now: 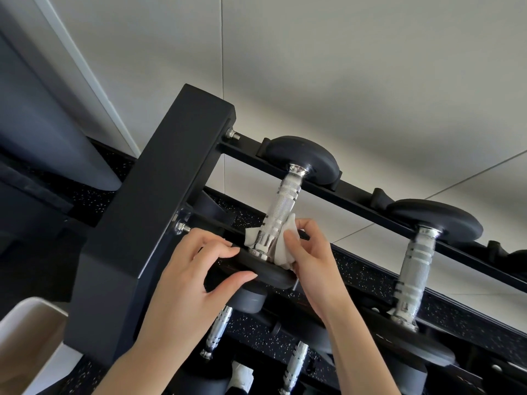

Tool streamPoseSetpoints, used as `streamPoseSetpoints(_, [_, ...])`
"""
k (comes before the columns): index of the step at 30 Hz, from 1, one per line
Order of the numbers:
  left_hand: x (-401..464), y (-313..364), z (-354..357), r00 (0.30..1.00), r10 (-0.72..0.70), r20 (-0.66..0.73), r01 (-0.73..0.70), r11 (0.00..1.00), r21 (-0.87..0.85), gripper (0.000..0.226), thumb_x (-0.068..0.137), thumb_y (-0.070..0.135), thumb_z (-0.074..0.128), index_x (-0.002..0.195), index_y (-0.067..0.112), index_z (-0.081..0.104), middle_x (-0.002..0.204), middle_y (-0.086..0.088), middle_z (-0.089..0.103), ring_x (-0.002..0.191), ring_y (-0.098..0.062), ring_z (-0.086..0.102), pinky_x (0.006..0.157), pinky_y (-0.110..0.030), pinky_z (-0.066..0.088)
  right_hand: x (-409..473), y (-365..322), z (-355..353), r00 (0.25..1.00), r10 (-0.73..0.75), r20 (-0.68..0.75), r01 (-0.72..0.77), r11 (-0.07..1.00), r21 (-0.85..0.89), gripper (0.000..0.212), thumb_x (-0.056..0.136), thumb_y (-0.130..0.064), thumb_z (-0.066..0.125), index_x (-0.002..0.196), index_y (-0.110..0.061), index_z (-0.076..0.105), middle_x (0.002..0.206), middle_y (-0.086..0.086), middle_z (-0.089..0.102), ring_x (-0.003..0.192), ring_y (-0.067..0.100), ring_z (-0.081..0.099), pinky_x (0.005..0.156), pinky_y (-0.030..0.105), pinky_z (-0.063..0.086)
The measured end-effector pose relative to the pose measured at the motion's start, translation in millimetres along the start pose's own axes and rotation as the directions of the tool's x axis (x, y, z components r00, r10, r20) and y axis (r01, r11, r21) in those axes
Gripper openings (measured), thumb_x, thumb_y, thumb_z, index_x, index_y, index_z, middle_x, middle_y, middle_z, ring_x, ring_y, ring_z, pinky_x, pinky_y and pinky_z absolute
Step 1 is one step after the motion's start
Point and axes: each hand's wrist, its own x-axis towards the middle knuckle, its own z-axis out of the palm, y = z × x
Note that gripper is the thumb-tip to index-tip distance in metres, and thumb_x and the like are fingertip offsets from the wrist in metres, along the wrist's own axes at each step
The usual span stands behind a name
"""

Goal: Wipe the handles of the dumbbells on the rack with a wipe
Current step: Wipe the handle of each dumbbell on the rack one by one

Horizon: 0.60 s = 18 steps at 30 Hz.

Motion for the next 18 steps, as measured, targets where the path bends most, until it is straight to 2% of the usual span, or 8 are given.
streamPoseSetpoints(3, [-0.1, 0.0, 0.8, 1.0, -0.014, -0.005, 0.014, 1.0, -0.021, 0.034, 0.08, 0.048, 0.064, 0.093, 0.017, 0.066, 0.1, 0.012, 0.054, 0.096, -0.007, 0.057, 0.081, -0.019, 0.046, -8.5, -4.0, -2.0, 0.995, -0.103, -0.005, 0.1, 0.969, -0.224, 0.004, 0.092, -0.016, 0.057, 0.091, -0.019, 0.058, 0.076, 0.011, 0.071, 0.067, 0.024, 0.061, 0.064, 0.039, 0.047])
streamPoseSetpoints(5, [-0.5, -0.7, 1.2, 1.0, -0.025, -0.005, 0.025, 0.999, -0.033, 0.033, 0.08, 0.049, 0.064, 0.093, 0.018, 0.066, 0.101, 0.012, 0.053, 0.096, -0.009, 0.057, 0.079, -0.023, 0.048, -14.3, -6.4, -1.5, 0.986, -0.165, -0.027, 0.143, 0.912, -0.384, 0.009, 0.088, -0.017, 0.064, 0.084, -0.026, 0.064, 0.072, -0.005, 0.072, 0.064, 0.007, 0.063, 0.06, 0.024, 0.046])
streamPoseSetpoints(7, [-0.2, -2.6, 1.5, 1.0, -0.021, 0.001, 0.021, 0.999, -0.04, 0.033, 0.08, 0.049, 0.064, 0.093, 0.018, 0.066, 0.101, 0.011, 0.053, 0.095, -0.012, 0.058, 0.076, -0.029, 0.051, -18.4, -9.6, 1.7, 0.973, -0.221, -0.07, 0.163, 0.867, -0.471, 0.012, 0.083, -0.013, 0.069, 0.08, -0.025, 0.068, 0.074, -0.015, 0.07, 0.07, -0.005, 0.064, 0.06, 0.01, 0.044])
streamPoseSetpoints(9, [0.2, -4.9, 1.9, 1.0, -0.011, 0.005, 0.011, 0.999, -0.051, 0.033, 0.08, 0.048, 0.065, 0.094, 0.018, 0.066, 0.101, 0.01, 0.054, 0.095, -0.014, 0.059, 0.075, -0.032, 0.052, -20.1, -12.4, 5.5, 0.957, -0.271, -0.104, 0.178, 0.831, -0.527, 0.013, 0.08, -0.009, 0.072, 0.079, -0.021, 0.071, 0.076, -0.016, 0.068, 0.074, -0.013, 0.061, 0.06, 0.002, 0.041])
streamPoseSetpoints(12, [0.6, -6.5, 3.3, 1.0, -0.026, -0.001, 0.026, 0.995, -0.094, 0.031, 0.079, 0.047, 0.067, 0.095, 0.02, 0.066, 0.102, 0.01, 0.054, 0.098, -0.016, 0.058, 0.077, -0.033, 0.052, -19.2, -16.9, 9.4, 0.911, -0.403, -0.085, 0.266, 0.733, -0.626, 0.014, 0.077, -0.003, 0.073, 0.083, -0.016, 0.074, 0.082, -0.006, 0.068, 0.08, -0.015, 0.057, 0.067, -0.002, 0.038])
streamPoseSetpoints(14, [0.2, -5.5, 4.0, 0.998, -0.06, -0.006, 0.059, 0.988, -0.146, 0.031, 0.077, 0.047, 0.068, 0.095, 0.022, 0.065, 0.104, 0.013, 0.054, 0.1, -0.016, 0.057, 0.079, -0.033, 0.051, -17.3, -21.3, 12.5, 0.888, -0.46, -0.015, 0.339, 0.677, -0.653, 0.014, 0.076, -0.002, 0.073, 0.085, -0.013, 0.074, 0.085, -0.002, 0.065, 0.082, -0.012, 0.057, 0.07, 0.0, 0.039])
streamPoseSetpoints(18, [-1.6, -5.7, 5.0, 0.994, -0.11, -0.002, 0.108, 0.979, -0.171, 0.033, 0.076, 0.051, 0.065, 0.1, 0.027, 0.063, 0.106, 0.017, 0.051, 0.104, -0.011, 0.055, 0.079, -0.028, 0.049, -8.2, -31.1, 22.1, 0.875, -0.453, 0.171, 0.42, 0.535, -0.733, 0.015, 0.079, -0.009, 0.073, 0.091, -0.017, 0.075, 0.083, -0.01, 0.056, 0.081, -0.006, 0.055, 0.071, 0.003, 0.04])
